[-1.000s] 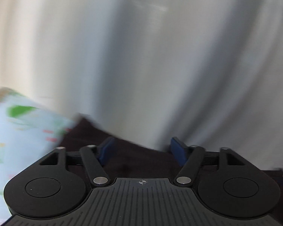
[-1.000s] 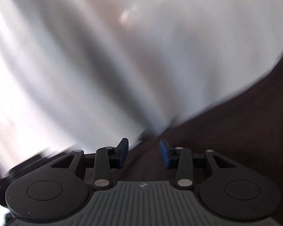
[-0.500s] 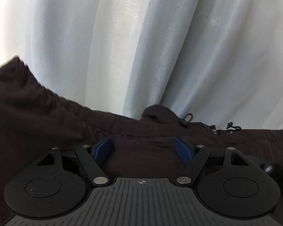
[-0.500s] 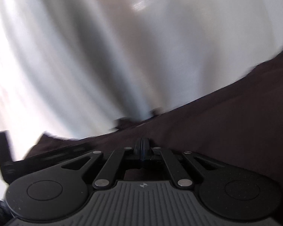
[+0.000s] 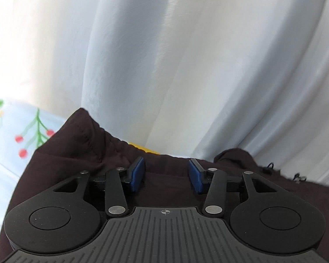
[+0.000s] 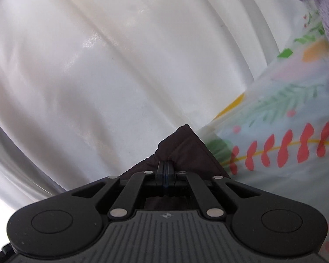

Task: Fold large clothes

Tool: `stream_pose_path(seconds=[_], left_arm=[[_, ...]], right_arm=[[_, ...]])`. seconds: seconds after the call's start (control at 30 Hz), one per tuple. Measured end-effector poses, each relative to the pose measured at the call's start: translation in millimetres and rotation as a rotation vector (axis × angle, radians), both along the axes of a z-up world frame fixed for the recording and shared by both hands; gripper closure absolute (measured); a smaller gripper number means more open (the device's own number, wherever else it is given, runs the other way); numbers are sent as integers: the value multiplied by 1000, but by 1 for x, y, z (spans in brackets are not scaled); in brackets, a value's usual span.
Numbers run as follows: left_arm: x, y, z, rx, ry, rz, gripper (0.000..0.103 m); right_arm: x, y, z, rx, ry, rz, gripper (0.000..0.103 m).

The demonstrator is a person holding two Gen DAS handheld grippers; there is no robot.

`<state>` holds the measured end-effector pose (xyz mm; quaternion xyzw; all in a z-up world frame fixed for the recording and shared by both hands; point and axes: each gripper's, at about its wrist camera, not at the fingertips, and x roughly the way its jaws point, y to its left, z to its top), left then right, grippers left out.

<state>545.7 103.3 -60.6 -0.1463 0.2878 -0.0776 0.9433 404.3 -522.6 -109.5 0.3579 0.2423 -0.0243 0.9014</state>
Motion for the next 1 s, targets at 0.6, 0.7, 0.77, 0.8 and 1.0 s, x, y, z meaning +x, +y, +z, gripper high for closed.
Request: stream_pose_path(seconds=[0.6, 0.7, 0.77, 0.8, 1.0], left_arm=[[0, -7, -3, 25, 5, -2, 46], [-13, -18, 7, 76, 13, -22, 23], [-31, -35, 19, 144, -4, -17, 11], [-40, -46, 24, 166, -16, -28, 10], [-61, -129, 44, 132, -41, -149, 5]], right_arm=[[-7, 3, 0, -29, -9, -31, 103], [-18, 33, 29, -195, 8, -97, 91], [-26, 65, 50, -225, -48, -25, 89], [-26, 87, 58, -202, -80, 50, 89], [-1, 195, 51, -123, -81, 350, 90]])
